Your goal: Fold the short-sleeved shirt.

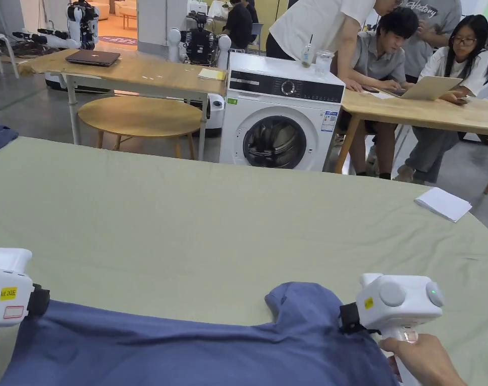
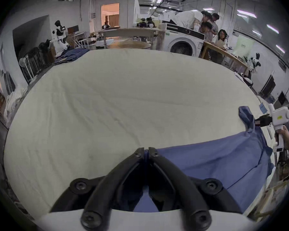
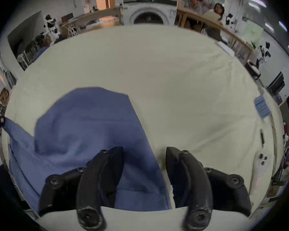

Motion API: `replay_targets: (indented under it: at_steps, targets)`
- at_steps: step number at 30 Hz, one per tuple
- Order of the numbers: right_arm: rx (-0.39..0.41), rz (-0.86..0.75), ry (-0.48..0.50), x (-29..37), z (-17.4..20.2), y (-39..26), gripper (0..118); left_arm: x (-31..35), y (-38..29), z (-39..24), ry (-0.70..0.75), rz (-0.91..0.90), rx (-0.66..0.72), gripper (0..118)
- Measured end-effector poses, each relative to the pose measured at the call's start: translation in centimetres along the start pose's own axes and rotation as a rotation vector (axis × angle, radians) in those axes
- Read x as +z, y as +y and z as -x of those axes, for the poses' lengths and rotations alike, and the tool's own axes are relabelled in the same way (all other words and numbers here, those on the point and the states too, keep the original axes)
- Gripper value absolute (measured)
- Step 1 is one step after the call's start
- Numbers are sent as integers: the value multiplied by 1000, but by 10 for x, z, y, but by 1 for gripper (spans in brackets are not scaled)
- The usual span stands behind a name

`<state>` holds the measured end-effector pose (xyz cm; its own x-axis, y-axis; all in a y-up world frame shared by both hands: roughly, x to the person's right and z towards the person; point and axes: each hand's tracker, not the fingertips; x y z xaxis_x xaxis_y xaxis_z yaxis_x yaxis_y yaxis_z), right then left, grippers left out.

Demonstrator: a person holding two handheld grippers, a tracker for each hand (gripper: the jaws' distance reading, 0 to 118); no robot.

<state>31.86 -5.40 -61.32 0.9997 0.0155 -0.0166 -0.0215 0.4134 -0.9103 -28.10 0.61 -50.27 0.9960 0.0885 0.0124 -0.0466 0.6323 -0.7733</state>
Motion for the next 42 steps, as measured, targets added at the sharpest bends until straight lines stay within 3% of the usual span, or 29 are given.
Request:
replay_targets:
  at_steps: [4, 7, 8, 9, 10, 20, 29, 34, 42]
  targets:
    - [-48, -20, 20, 3, 0, -2, 50, -1, -2, -1, 3, 12, 0, 0]
    - [-13, -36, 9, 2, 4, -6, 33, 0, -6, -2, 5, 20, 1, 0]
    - [-4, -43, 0, 3, 6, -7, 33, 0, -5, -2, 3, 21, 2, 0]
    - [14, -52, -21, 5, 7, -7, 11, 1, -7, -2, 2, 21, 3, 0]
    - [28, -54, -23, 8, 7, -7, 0, 2, -8, -2, 3, 21, 3, 0]
    - [9, -277, 21, 100, 4, -47, 0, 38, -13, 7, -24, -31, 46, 0]
    - [23, -372, 8, 193, 3, -116, 0, 109, -39, 20, -62, -125, 81, 0]
    - [30, -388, 7, 221, 0, -162, 0, 140, -73, 26, -84, -141, 83, 0]
    - [18, -300, -11, 212, -4, -241, 0, 147, -148, 28, -90, -62, 70, 0]
